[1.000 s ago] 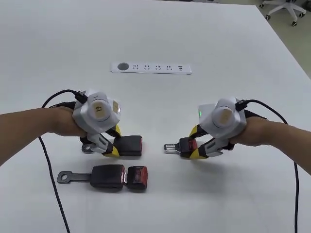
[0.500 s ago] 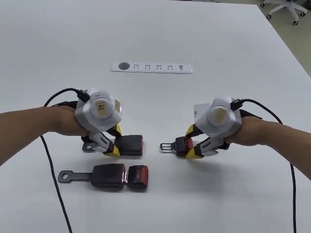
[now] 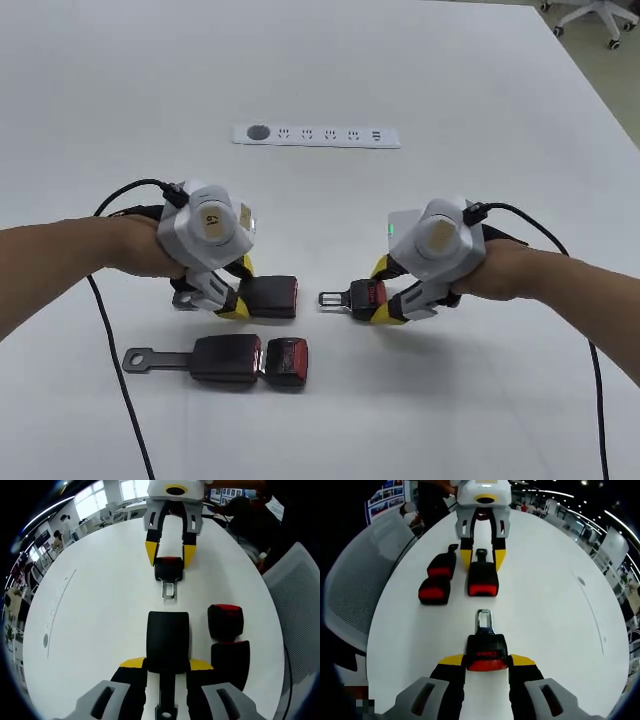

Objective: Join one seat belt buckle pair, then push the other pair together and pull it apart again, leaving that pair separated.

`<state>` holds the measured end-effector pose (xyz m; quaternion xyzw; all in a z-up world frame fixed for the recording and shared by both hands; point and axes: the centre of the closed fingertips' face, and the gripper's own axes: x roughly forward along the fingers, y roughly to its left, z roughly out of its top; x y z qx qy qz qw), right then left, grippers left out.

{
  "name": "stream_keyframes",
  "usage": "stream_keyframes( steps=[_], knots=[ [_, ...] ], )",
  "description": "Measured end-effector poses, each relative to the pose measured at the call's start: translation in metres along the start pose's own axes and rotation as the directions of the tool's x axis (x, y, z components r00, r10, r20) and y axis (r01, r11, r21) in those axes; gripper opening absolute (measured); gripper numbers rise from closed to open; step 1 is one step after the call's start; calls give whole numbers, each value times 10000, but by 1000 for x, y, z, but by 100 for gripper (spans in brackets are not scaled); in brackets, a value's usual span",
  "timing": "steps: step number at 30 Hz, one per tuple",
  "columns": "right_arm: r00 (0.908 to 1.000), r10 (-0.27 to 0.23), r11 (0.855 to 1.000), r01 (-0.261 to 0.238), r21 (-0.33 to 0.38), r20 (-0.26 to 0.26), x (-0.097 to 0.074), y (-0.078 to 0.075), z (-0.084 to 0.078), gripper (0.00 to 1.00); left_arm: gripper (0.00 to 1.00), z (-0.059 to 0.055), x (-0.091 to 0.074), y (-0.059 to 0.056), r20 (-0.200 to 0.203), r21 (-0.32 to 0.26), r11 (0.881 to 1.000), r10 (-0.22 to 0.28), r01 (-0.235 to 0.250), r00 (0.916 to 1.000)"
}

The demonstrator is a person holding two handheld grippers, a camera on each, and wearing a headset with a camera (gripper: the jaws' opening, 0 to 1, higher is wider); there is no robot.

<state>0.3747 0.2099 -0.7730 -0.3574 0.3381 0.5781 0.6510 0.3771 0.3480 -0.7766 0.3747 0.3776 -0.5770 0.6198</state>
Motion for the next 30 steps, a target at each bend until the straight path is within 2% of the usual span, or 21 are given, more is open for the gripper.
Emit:
stream_keyframes(
  steps=[19, 30],
  knots=[
    [9996, 51, 10000, -51, 4, 282, 9, 1, 22, 30, 31, -1, 1, 1, 10, -23, 10000, -2, 2, 10000],
    [9992, 77, 10000, -77, 6, 397, 19, 0, 27, 30, 31, -2, 2, 0, 20, -4, 10000, -6, 6, 10000]
  ],
)
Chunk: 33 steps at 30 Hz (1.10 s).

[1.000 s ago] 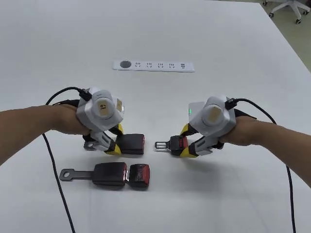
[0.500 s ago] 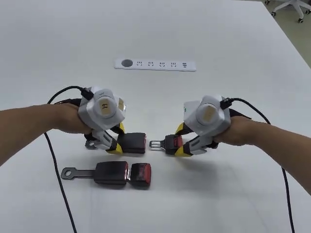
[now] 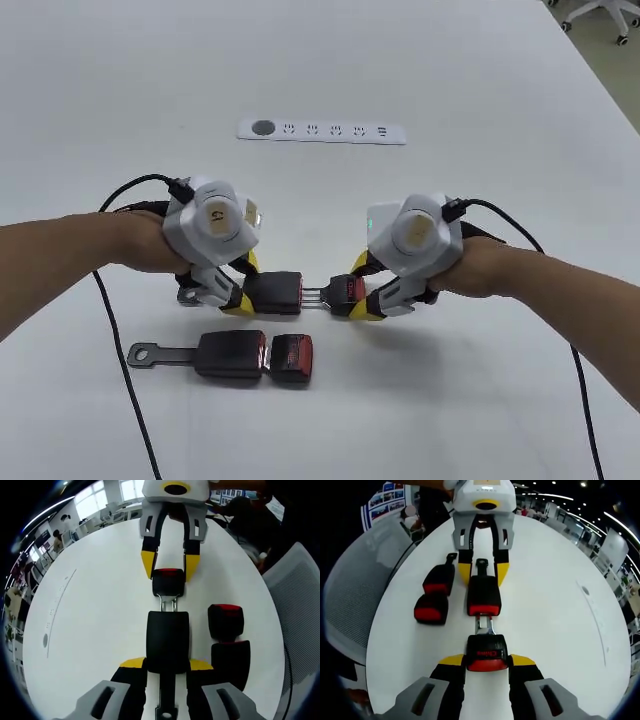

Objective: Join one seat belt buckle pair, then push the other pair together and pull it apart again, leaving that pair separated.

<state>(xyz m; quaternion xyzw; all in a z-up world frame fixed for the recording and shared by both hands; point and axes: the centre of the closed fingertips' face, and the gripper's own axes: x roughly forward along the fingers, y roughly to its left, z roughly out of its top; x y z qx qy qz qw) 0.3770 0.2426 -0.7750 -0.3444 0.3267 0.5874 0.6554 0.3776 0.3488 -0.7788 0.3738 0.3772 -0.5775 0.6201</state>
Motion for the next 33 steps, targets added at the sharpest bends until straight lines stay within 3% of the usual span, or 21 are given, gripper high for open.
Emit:
stream_keyframes(
  steps=[10, 13, 16, 33],
  knots=[
    [9998, -16, 10000, 17, -54, 191, 3, 3, 13, 30, 31, 0, 1, -1, 24, -12, 10000, 29, -29, 10000],
    [9996, -218, 9994, 223, -277, 183, 2, 3, 11, 29, 31, 0, 1, 0, 59, 29, 10000, 65, -66, 10000],
    [9990, -283, 9996, 286, -63, 339, 2, 2, 11, 29, 31, 0, 1, 0, 154, -35, 9999, 152, -151, 9998],
    [9994, -161, 9998, 163, -90, 315, 4, 4, 14, 28, 30, 2, 0, -3, 93, 130, 9999, 111, -112, 9999]
  ],
)
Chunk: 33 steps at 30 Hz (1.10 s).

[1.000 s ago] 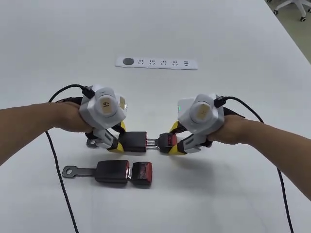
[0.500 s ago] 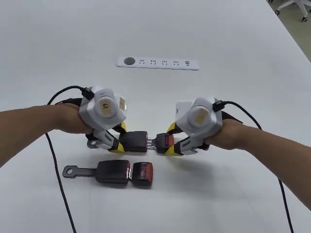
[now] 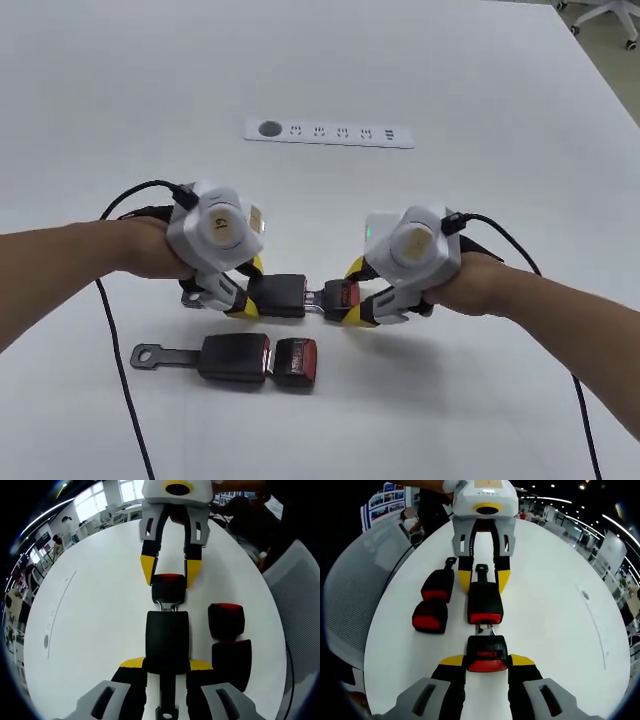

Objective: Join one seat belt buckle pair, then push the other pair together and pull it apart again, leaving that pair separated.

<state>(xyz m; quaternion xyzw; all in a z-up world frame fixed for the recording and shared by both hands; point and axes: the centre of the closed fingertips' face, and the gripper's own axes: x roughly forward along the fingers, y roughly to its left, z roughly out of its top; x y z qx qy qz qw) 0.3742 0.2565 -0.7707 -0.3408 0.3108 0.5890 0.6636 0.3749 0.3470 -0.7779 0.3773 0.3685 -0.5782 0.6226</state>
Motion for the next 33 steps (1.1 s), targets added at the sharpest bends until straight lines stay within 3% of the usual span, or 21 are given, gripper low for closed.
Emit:
stream_keyframes(
  steps=[14, 17, 19, 33],
  knots=[
    [9999, 75, 9999, -76, -80, -111, 4, -1, 3, 27, 30, -1, 1, 0, -128, 11, 10000, 8, -7, 9999],
    [9998, 117, 9999, -119, 105, 180, 9, 2, 13, 27, 30, 0, 1, 0, -144, 6, 10000, -3, 3, 9999],
    [10000, 78, 9999, -78, -116, -21, 12, 2, 14, 27, 30, -1, 1, 0, -189, 5, 10000, 1, -1, 9998],
    [10000, 87, 9999, -86, 60, -44, 11, 2, 15, 26, 29, 0, 1, 0, -277, 23, 10000, 46, -46, 9996]
  ],
)
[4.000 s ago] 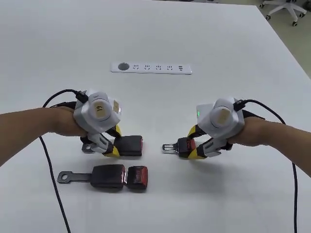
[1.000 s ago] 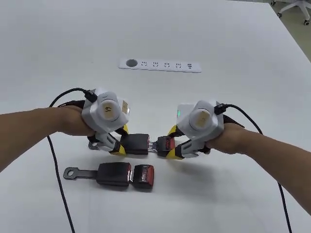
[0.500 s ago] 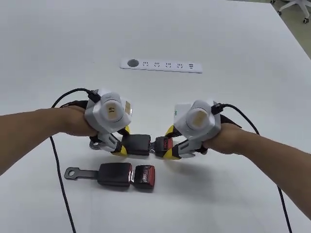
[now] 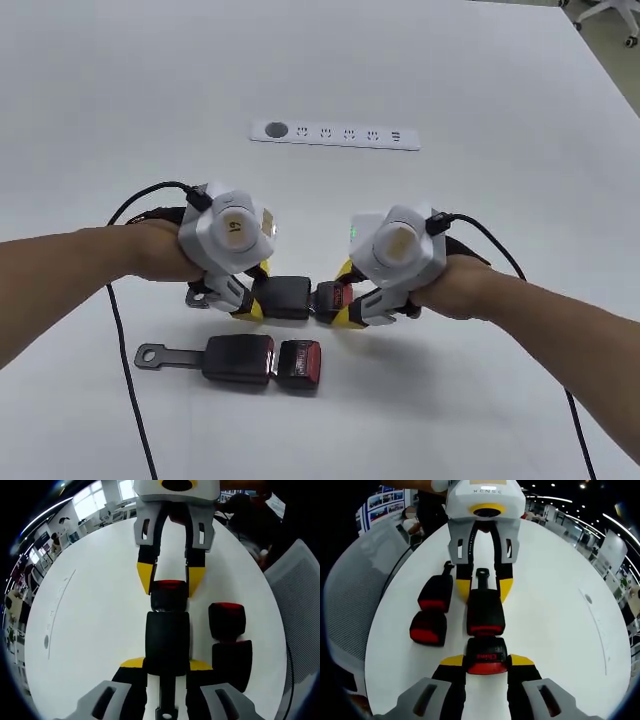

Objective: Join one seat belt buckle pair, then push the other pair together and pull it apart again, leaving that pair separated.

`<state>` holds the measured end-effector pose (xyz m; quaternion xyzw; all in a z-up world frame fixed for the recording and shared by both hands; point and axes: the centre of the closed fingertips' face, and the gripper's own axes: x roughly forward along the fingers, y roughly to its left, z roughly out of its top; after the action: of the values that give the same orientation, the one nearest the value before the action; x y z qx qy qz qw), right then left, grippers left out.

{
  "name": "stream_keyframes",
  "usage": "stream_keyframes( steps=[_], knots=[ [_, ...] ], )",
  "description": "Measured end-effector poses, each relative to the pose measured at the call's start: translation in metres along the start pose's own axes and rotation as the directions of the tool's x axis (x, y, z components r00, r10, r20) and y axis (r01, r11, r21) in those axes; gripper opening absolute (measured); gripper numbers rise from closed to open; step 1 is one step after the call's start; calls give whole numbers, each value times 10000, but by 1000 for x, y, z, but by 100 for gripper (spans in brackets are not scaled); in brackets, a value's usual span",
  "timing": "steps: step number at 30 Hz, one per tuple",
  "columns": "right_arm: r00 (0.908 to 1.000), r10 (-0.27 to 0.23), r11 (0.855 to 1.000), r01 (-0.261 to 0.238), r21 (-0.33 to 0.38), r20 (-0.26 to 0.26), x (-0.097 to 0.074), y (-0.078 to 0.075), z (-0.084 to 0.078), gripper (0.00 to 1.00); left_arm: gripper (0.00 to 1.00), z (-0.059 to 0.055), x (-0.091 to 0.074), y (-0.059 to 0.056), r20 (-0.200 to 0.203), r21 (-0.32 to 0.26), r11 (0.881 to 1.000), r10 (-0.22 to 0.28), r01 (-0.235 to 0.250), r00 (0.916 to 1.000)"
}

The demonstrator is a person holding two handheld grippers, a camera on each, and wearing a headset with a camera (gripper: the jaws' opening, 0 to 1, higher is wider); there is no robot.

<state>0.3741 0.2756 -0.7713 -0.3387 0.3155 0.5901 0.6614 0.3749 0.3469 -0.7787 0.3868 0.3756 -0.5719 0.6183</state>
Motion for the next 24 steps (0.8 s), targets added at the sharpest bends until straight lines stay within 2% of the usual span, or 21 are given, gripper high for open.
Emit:
stream_keyframes(
  steps=[24],
  knots=[
    [9999, 25, 9999, -27, -132, -121, 3, 1, 1, 27, 29, -2, 2, 2, -80, -439, 9990, -25, 21, 10000]
  ],
)
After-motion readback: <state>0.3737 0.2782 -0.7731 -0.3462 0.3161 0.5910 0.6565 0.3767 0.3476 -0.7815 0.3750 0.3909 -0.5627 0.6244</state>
